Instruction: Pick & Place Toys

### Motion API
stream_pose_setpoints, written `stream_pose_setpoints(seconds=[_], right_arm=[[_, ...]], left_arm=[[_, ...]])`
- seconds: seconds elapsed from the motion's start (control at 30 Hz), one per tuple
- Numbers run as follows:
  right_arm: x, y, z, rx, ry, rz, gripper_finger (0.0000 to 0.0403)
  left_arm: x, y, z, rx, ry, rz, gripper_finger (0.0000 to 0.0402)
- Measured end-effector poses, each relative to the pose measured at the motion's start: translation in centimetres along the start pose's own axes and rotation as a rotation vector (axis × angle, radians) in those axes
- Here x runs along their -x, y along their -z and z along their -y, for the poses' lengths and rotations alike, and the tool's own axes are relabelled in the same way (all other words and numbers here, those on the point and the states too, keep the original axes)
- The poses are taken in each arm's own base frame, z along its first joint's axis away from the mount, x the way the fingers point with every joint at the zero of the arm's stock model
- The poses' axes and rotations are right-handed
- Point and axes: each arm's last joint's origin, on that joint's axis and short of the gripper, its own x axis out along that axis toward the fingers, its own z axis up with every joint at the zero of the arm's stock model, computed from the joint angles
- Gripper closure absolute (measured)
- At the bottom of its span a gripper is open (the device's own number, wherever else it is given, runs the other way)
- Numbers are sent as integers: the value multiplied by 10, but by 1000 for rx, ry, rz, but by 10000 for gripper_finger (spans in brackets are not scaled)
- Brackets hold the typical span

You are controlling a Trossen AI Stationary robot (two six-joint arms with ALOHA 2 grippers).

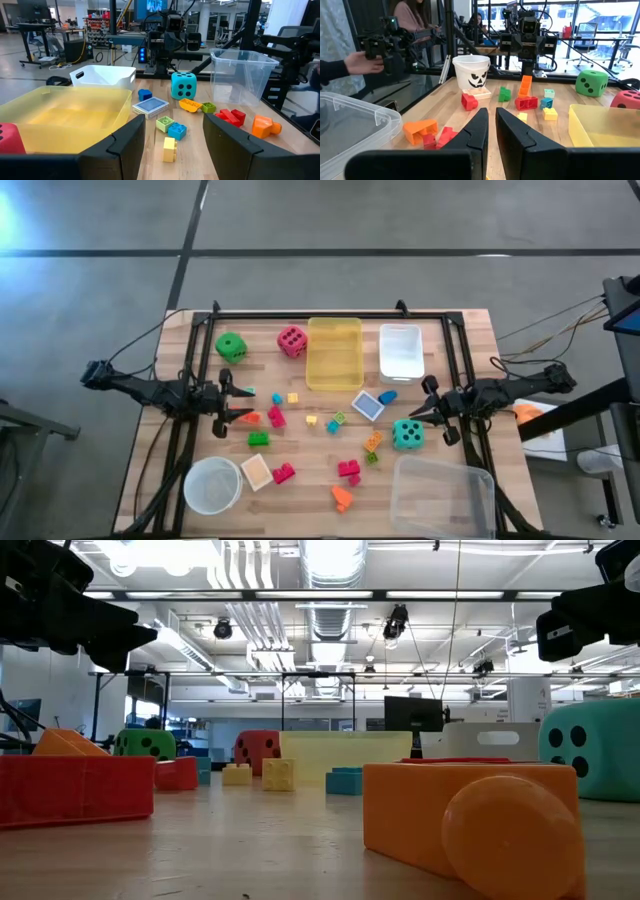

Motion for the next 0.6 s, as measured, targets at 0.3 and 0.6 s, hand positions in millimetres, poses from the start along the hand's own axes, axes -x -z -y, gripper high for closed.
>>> stream_pose_setpoints(seconds=[0.3, 0.6], right_arm=[[0, -1, 0, 65, 0, 8, 369], [1, -13, -1, 112, 2, 138, 369]], left_arm=[[0, 0, 0, 13, 0, 0, 199], [0, -2, 0, 107, 1, 22, 199]])
